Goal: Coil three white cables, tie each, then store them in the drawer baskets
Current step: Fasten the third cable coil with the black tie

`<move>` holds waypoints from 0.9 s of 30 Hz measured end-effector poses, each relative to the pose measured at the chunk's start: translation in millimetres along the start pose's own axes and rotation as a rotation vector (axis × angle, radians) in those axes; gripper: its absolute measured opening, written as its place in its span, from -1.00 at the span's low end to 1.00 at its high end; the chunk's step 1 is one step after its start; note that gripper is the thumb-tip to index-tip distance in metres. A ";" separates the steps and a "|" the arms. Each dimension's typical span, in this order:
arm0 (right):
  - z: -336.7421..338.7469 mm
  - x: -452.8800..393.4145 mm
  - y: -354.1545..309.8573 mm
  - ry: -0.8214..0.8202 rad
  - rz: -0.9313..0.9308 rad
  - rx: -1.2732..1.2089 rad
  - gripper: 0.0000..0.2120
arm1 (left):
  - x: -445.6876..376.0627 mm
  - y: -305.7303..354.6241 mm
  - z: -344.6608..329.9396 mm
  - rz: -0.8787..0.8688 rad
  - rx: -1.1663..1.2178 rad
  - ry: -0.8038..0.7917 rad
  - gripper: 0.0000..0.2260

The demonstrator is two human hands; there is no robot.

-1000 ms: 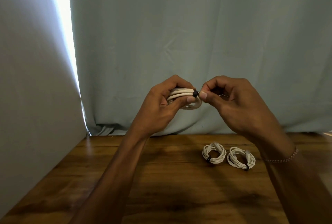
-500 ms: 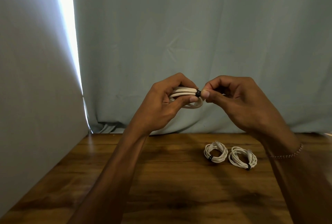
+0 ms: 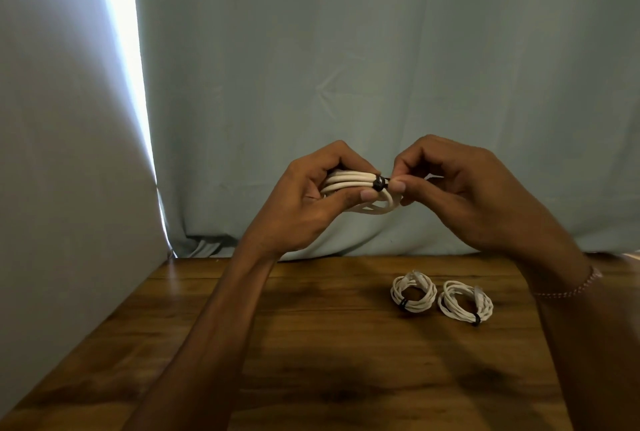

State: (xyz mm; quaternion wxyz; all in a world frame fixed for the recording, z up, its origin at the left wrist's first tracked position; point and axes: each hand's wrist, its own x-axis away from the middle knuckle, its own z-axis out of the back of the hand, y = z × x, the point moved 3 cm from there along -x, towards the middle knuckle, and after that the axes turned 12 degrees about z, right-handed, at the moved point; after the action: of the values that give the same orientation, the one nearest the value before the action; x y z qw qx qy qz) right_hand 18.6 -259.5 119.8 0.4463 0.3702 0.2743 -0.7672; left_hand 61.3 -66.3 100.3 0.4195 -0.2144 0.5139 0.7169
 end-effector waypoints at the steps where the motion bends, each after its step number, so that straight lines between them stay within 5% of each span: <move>1: -0.5 -0.3 -0.3 0.005 0.029 0.057 -0.83 | -0.2 -0.7 0.1 0.003 -0.004 0.003 -0.85; 6: -7.9 -1.9 0.4 0.038 0.053 0.150 -0.86 | -0.2 -0.8 1.8 0.012 -0.054 0.027 -0.88; 27: -16.5 -1.4 5.6 0.132 -0.011 -0.205 -0.87 | 2.2 0.7 7.4 0.047 -0.067 -0.010 -0.84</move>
State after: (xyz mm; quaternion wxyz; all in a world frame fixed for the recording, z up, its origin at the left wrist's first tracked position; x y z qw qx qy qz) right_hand 29.3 -249.0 110.9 0.4585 0.3709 0.3820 -0.7116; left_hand 60.4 -58.7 101.9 0.3977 -0.2125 0.4924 0.7444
